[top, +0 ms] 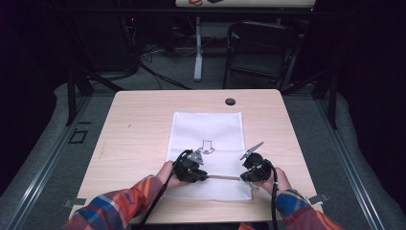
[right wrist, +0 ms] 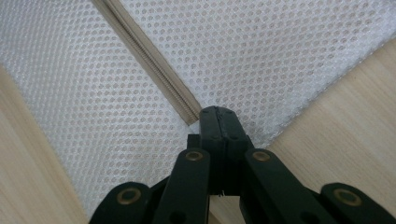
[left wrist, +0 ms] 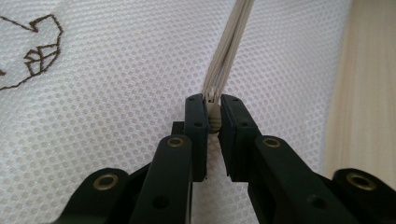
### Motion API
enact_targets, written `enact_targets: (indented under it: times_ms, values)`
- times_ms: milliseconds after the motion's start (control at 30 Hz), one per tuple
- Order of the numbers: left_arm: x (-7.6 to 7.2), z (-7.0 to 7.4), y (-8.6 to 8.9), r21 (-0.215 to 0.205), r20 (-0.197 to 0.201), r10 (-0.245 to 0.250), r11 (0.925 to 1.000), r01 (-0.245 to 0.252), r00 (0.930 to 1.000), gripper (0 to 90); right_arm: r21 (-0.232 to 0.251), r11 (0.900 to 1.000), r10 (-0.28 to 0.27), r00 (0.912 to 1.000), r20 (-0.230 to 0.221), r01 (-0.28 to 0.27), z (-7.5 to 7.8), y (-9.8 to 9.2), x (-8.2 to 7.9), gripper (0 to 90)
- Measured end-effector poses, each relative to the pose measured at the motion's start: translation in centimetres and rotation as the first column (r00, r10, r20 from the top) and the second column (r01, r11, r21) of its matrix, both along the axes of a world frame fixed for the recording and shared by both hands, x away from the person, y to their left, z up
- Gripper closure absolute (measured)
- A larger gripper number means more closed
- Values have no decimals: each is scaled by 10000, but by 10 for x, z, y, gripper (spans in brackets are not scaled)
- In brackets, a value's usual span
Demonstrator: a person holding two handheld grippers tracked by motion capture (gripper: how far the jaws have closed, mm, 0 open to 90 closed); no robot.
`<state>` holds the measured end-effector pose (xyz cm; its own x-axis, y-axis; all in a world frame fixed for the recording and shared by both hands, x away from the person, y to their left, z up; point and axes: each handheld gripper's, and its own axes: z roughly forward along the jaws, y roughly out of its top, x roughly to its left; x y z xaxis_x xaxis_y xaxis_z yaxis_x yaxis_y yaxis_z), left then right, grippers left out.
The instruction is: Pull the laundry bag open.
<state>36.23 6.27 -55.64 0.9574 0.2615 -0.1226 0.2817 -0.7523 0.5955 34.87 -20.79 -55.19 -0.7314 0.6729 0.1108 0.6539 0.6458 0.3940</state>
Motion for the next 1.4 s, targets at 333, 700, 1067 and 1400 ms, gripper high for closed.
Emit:
enact_targets:
  times_ms: [333, 700, 1067, 1400]
  values:
    - [1, -2, 10, 146, -5, 183, 9997, -183, 9998, 818, 20, 9999, -99, 10000, -7, 99, 0, 0, 0, 900]
    - [-4, 1, 21, 130, 6, 219, 9997, -219, 9998, 818, 72, 10000, -65, 9999, -90, 65, 0, -1, 0, 900]
    - [-5, 3, 27, -148, -41, 215, 9997, -216, 9998, 818, 59, 10000, 15, 10000, -10, -15, 0, -1, 1, 900]
    - [-5, 3, 35, -258, -119, 231, 9994, -234, 9997, 817, 24, 10000, 85, 10000, -4, -85, 0, -1, 0, 900]
